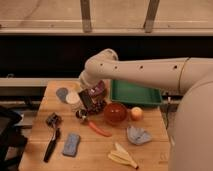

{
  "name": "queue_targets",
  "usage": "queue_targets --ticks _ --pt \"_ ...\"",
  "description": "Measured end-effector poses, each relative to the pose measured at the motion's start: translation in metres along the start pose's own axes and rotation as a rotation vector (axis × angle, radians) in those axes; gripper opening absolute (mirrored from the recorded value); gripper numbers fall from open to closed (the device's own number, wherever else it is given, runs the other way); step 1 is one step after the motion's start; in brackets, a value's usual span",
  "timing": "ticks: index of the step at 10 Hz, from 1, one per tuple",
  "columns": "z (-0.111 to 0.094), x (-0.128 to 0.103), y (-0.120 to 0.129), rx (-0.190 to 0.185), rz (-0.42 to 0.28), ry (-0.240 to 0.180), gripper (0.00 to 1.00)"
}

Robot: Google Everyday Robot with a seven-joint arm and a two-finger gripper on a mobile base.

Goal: Place eraser in metal cup

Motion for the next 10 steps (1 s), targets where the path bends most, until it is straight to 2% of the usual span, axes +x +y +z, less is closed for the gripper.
queue_targets --ticks 3,8,10 --pt "0.016 0.000 0.008 -0.038 0.004 -0.006 0.09" --pt "0.040 -0.006 0.023 -0.095 0.015 -0.056 0.09" --pt "0.052 -0.005 0.026 -0.109 0.019 -0.058 0.09"
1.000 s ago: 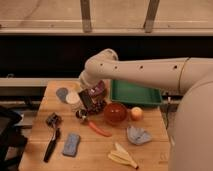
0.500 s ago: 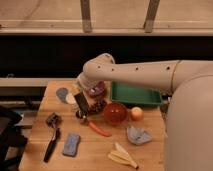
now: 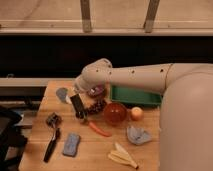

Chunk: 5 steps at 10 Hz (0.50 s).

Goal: Place eraser in metal cup

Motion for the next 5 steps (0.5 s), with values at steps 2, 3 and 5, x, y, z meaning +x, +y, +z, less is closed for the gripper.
queue_targets --ticks 2,3,5 --pt "0.014 0.012 -0.006 0.000 0.012 0.017 0.09" --pt "0.020 0.015 -0.008 -0.001 0.017 0.026 0.09" --pt "0.024 0.020 -0.014 0.000 0.032 0.034 0.09"
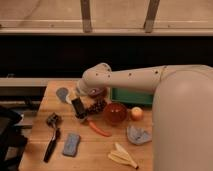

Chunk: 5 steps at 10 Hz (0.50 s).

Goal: Place eraser in metal cup

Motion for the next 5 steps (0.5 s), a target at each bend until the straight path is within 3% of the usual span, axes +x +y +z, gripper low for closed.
queue_targets --ticks 3,5 --pt "0.0053 -0.0009 -0.0079 -0.002 0.006 -0.015 0.12" --pt "0.0065 -0.0029 -0.0119 -0.006 0.007 -0.036 0.30"
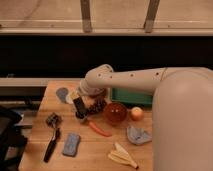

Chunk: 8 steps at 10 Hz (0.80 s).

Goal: Place eraser in metal cup

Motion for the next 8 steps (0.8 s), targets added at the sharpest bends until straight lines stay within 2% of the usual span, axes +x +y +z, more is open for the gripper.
queue_targets --ticks 3,4,8 --pt "0.0004 -0.0022 -0.0031 -0.007 0.001 -0.026 0.61" --pt "0.0002 -0.0021 -0.0033 -0.008 0.002 -0.030 0.67" --pt "0.0018 0.0028 -0.0029 -0.019 0.011 -0.036 0.68"
